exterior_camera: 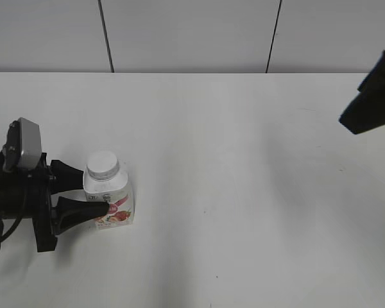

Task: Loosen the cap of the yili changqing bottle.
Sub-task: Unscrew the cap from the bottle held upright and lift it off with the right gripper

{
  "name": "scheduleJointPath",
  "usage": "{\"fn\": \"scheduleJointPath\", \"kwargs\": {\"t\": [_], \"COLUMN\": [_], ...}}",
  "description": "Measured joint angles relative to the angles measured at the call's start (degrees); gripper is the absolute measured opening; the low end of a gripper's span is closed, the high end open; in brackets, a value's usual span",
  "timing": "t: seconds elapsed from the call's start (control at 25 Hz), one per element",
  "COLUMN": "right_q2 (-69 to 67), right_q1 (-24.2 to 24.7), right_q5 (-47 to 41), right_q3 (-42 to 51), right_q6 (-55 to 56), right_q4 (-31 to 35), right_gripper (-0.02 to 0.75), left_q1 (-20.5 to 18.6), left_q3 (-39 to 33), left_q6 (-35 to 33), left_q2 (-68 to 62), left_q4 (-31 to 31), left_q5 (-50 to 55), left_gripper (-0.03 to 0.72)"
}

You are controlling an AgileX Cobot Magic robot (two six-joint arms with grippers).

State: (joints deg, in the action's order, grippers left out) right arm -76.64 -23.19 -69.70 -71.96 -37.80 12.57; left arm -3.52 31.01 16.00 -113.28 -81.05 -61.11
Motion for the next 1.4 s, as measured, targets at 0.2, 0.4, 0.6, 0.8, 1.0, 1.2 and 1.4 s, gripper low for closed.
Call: {"fn": "scheduleJointPath", "kwargs": {"t": [0.2, 0.4, 0.6, 0.8, 1.0, 1.2, 1.4], "right_q2": [-7.6, -15.8, -23.4, -31.2, -37.3, -41.6, -43.7], "right_q1": [-6.1, -11.8, -17.4, -22.1, -25.2, -25.9, -25.9], "right_q5": [0.0, 0.0, 0.0, 0.0, 0.0, 0.0, 0.0], "right_q3": [-7.2, -14.4, -21.8, -28.5, -33.0, -37.4, -40.5], "right_q6": [-0.1, -0.2, -0.2, 2.8, 9.4, 31.1, 39.8], "right_q4": [-0.1, -0.4, -2.2, -2.8, -2.8, -2.9, -2.7], "right_gripper": [0.494, 0.494, 0.494, 0.494, 0.494, 0.463, 0.448], "left_q1": [0.0, 0.0, 0.0, 0.0, 0.0, 0.0, 0.0], "left_q3": [0.0, 0.0, 0.0, 0.0, 0.0, 0.0, 0.0], "left_q6": [0.0, 0.0, 0.0, 0.0, 0.0, 0.0, 0.0], "left_q2": [0.0, 0.0, 0.0, 0.0, 0.0, 0.0, 0.0], "left_q4": [-0.1, -0.2, -0.2, -0.2, -0.2, -0.2, -0.2], "left_q5": [0.0, -0.1, -0.1, -0.1, 0.0, 0.0, 0.0], "left_gripper": [0.395, 0.395, 0.395, 0.395, 0.395, 0.395, 0.395]}}
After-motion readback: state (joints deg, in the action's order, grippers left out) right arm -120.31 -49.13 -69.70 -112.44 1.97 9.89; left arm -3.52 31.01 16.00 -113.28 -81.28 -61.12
